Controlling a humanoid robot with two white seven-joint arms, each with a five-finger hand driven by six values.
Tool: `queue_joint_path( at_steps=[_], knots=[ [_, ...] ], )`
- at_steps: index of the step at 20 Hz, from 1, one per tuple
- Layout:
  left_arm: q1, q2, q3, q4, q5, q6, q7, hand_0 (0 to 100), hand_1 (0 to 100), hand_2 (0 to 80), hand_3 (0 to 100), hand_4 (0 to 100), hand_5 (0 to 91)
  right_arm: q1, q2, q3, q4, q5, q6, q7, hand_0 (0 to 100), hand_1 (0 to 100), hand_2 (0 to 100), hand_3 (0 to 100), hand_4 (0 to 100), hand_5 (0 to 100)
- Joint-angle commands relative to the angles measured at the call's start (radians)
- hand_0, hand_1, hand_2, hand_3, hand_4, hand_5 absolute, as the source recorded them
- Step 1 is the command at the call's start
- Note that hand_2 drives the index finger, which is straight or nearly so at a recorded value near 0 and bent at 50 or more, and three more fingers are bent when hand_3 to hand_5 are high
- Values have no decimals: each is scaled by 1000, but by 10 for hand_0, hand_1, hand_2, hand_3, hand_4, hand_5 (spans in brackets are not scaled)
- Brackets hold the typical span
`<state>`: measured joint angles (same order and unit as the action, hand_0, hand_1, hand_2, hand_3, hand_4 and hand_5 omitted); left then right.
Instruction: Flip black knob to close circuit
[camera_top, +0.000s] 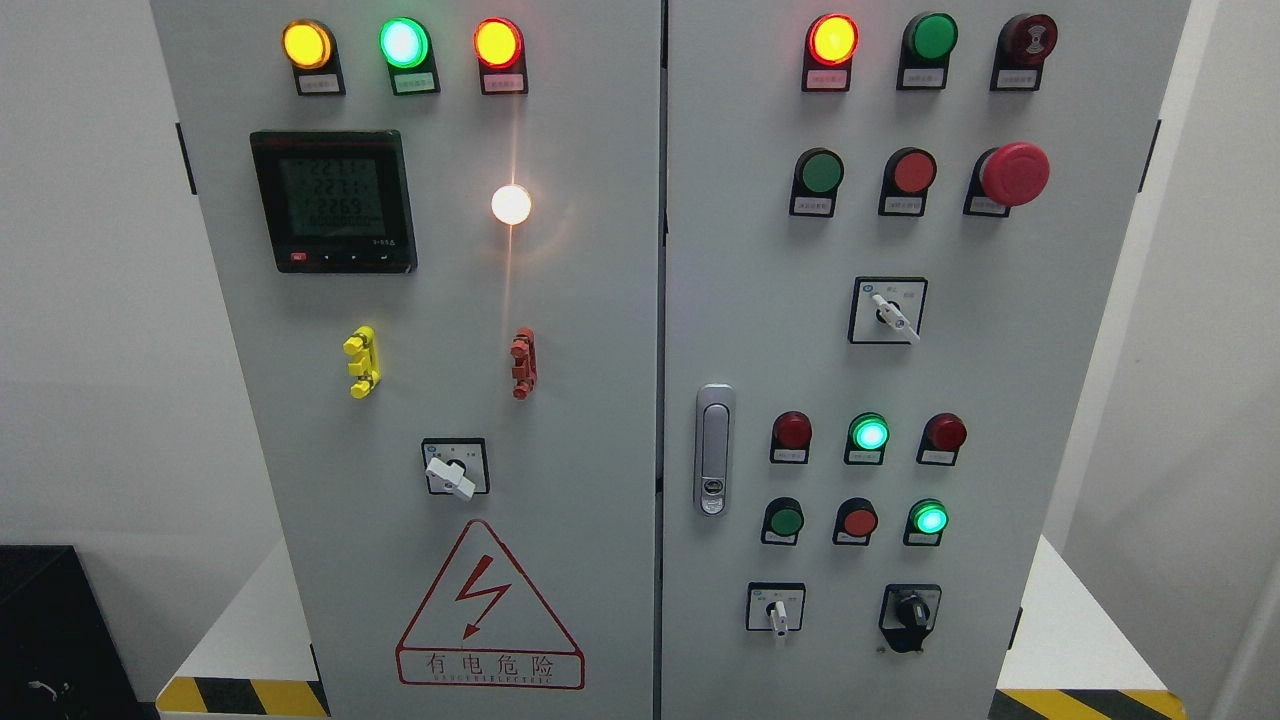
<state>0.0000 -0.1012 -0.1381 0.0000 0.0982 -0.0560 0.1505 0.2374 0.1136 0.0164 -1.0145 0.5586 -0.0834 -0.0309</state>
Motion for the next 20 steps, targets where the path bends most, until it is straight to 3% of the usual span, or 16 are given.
queue_joint_path(
  at_steps=[1,5,12,16,20],
  knots=[
    [23,0,0,-29,0,-1,0,120,556,0,0,0,0,2,1,-20,-234,180,1,-46,0,20,384,663,562,482],
    [23,0,0,-29,0,-1,0,120,556,0,0,0,0,0,0,-12,-297,297,1,-90,0,0,520,741,636,558],
    [21,0,0,-29,0,-1,0,120,556,0,0,0,0,-9,0,-10,-387,451,13,-164,0,0,647,848,716,674],
    [23,0,0,-29,0,-1,0,120,556,0,0,0,0,-23,1,-10,-438,480,33,-170,0,0,754,940,812,816],
    [23,0,0,-29,0,-1,0,120,556,0,0,0,0,-38,4,-13,-483,512,53,-175,0,0,767,957,827,843]
  ],
)
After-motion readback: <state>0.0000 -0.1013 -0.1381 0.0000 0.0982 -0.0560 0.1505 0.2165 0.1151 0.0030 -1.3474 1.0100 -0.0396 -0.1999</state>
